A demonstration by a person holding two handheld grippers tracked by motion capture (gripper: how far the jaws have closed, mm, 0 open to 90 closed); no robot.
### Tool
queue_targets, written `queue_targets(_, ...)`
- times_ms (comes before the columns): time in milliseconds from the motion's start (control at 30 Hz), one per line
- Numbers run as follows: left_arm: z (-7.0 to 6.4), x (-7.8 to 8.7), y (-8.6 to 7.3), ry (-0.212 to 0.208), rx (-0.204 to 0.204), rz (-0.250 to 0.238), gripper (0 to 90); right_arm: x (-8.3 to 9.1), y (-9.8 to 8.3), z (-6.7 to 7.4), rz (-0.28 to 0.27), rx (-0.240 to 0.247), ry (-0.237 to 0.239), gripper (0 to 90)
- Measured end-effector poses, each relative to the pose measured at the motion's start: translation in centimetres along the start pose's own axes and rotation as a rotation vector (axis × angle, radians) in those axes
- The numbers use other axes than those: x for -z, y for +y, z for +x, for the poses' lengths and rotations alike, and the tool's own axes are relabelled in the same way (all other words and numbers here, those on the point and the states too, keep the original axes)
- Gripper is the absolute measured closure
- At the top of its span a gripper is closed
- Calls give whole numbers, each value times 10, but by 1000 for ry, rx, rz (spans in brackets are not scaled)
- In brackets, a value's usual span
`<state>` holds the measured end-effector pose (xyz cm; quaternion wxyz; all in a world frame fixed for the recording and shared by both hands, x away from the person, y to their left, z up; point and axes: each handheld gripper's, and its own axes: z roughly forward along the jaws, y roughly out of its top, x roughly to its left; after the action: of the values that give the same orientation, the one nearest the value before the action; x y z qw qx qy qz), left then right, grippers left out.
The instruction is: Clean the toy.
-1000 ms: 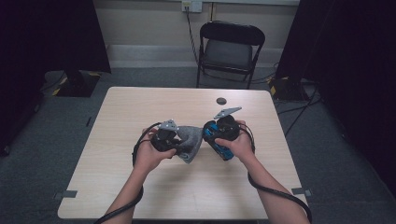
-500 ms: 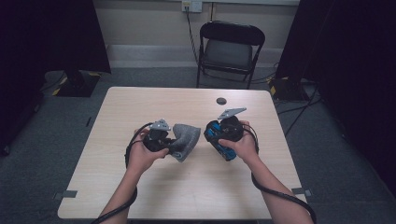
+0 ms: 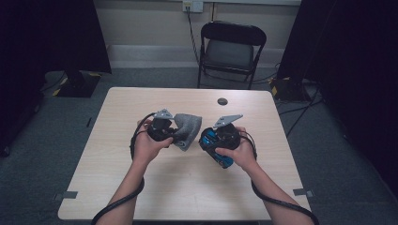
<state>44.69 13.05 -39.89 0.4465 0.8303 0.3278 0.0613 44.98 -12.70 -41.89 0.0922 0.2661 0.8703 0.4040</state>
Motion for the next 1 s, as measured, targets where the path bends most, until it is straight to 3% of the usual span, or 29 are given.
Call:
queue_targets(300, -10, -13, 6, -49, -39, 14, 705, -6, 1, 9, 20, 28, 41, 258)
queue_targets(1000, -9, -12, 1, -57, -49, 23, 706, -12, 4, 8, 41, 31, 38, 258)
